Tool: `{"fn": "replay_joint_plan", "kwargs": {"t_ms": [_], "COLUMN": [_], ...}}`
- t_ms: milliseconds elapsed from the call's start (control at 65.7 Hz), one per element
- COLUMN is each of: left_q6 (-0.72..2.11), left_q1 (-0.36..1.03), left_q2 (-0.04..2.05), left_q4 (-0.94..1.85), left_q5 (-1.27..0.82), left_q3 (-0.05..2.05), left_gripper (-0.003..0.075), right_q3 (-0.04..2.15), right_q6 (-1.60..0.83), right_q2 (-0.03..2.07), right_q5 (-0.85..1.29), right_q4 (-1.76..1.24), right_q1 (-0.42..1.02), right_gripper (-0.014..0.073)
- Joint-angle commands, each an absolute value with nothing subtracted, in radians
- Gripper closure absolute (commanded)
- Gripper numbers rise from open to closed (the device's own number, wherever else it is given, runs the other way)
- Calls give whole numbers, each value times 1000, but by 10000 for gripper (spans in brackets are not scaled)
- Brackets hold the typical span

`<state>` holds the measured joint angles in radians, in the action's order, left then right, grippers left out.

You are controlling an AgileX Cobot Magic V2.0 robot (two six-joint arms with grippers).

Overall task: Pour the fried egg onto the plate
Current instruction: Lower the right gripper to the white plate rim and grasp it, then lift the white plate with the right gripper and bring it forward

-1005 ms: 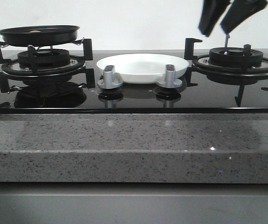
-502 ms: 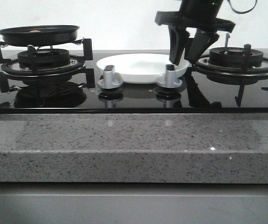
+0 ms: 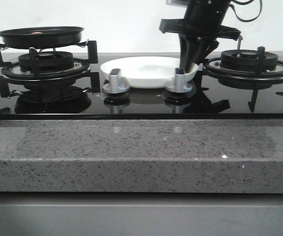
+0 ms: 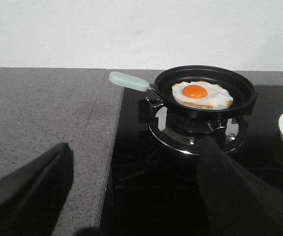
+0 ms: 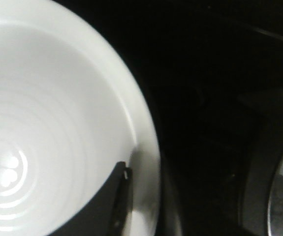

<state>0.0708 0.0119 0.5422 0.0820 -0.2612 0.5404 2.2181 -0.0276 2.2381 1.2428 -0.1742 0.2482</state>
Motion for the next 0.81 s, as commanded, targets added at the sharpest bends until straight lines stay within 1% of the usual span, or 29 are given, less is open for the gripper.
{"fn": "replay_joint_plan", "kwargs": {"t_ms": [0, 30, 76, 274, 426, 518, 670, 792], "left_q6": [60, 60, 60, 60, 60, 60, 60, 60], "left_q1": [10, 10, 10, 10, 10, 10, 10, 10], "left_q2": [550, 550, 550, 550, 550, 550, 550, 550], "left_q4": [88, 88, 88, 88, 88, 88, 88, 88], "left_q5": [-174, -174, -174, -174, -174, -174, -174, -174], "left_q3": [568, 568, 568, 568, 568, 568, 568, 568], "left_gripper": [207, 207, 207, 208, 207, 207, 208, 208], "right_q3": [2251, 2251, 2251, 2306, 2330, 2330, 2325, 2277], "right_q6": [-38, -38, -38, -36, -33, -34, -65, -89], "right_q2": [2174, 2171, 2166, 2154, 2118, 2092, 2050, 2002], "right_q5": [1288, 1289, 1290, 1335, 1335, 1335, 1335, 1334], "right_q4": [-190, -190, -190, -202, -309, -357, -357, -357], "right_q1": [244, 244, 239, 211, 186, 175, 176, 181], "right_gripper": [603, 641, 663, 657, 657, 657, 657, 657]}}
